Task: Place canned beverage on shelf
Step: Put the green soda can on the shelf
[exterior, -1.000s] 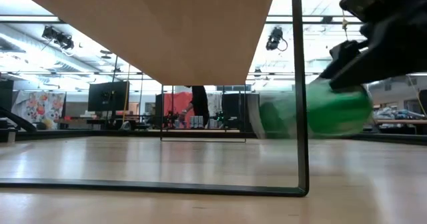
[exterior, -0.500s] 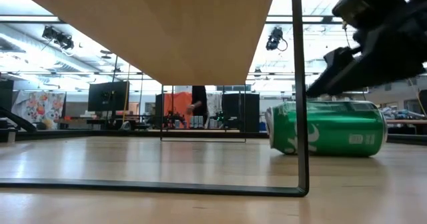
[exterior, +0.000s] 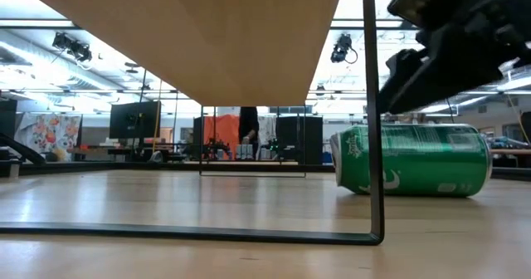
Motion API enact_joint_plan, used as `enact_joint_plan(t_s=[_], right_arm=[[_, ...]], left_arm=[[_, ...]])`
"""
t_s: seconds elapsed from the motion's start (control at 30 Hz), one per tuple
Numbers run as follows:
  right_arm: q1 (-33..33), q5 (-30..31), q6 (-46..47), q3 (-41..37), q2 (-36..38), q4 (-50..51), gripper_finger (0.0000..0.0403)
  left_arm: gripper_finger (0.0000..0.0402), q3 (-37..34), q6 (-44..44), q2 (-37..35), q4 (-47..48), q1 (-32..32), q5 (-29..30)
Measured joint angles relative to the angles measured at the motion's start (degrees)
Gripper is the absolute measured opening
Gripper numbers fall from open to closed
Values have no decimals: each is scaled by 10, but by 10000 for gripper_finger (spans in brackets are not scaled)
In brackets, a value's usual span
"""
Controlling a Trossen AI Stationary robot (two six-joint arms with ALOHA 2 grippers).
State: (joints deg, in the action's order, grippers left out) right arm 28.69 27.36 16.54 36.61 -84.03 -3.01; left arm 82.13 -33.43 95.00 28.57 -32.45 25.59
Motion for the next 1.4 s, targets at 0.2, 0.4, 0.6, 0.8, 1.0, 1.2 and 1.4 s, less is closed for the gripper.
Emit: enact_joint_plan(t_s=[0.2,0.4,0.6,0.8,1.0,1.2,1.4], right_arm=[[0,-7,-29,67,-49,81,284],[-8,-44,-19,112,-52,155,319],[-19,-100,21,139,-100,173,355],[-22,-122,44,147,-135,217,353],[-25,-141,49,148,-141,217,348],[-25,-144,40,148,-135,238,346],[-27,-147,28,146,-117,256,321]], left_arm=[[283,0,-2,0,7,0,0],[283,0,-5,0,9,0,-3],[283,0,-6,0,7,-1,-4],[283,0,-8,0,6,-2,-11],[283,0,-20,0,9,-2,-14],[283,0,-20,0,14,-3,-15],[283,0,5,0,14,-1,-15]])
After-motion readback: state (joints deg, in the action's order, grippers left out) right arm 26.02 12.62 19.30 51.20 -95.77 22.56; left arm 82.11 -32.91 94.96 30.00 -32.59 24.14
